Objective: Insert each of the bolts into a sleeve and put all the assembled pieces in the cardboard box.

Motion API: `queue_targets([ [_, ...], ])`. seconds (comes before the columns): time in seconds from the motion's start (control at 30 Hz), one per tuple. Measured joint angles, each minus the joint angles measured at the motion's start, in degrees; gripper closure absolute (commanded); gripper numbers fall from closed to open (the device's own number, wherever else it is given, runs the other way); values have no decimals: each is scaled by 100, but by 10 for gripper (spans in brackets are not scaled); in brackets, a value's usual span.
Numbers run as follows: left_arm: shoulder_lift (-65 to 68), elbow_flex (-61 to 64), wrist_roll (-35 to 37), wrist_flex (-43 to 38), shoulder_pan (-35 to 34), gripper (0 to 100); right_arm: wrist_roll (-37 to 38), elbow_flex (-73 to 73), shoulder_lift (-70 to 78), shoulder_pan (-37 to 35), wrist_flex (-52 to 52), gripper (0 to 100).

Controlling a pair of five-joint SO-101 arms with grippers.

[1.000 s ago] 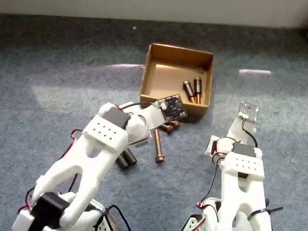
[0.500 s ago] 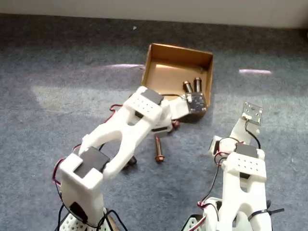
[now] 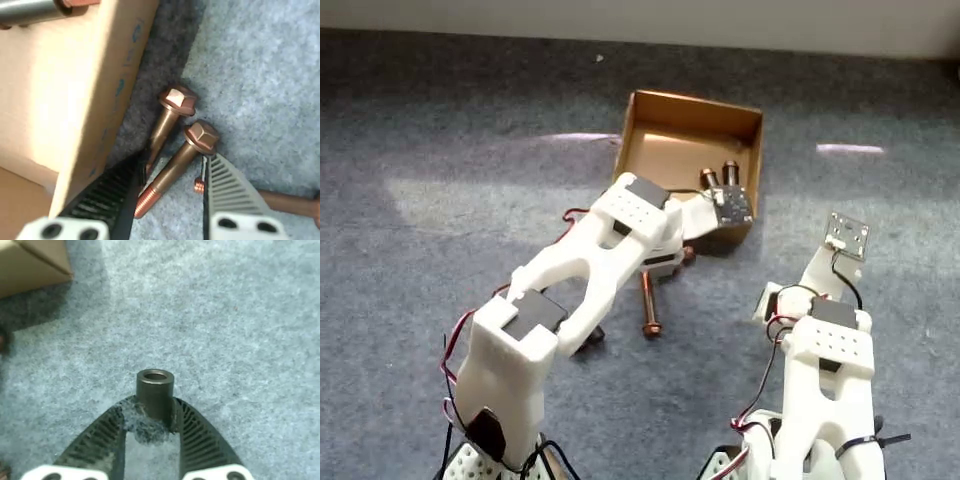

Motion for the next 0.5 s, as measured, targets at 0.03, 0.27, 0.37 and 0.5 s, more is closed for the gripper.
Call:
queue_targets([
  [0.03,9,-9,0,0,0,844,0,0,0,0,0,992],
  [0.27,105,-88,-9,-9,35,908,0,0,0,0,0,992],
  [0.37,141,-88,-9,-18,114,909,0,0,0,0,0,992],
  [0.5,141,-79,-9,-18,123,909,0,0,0,0,0,992],
])
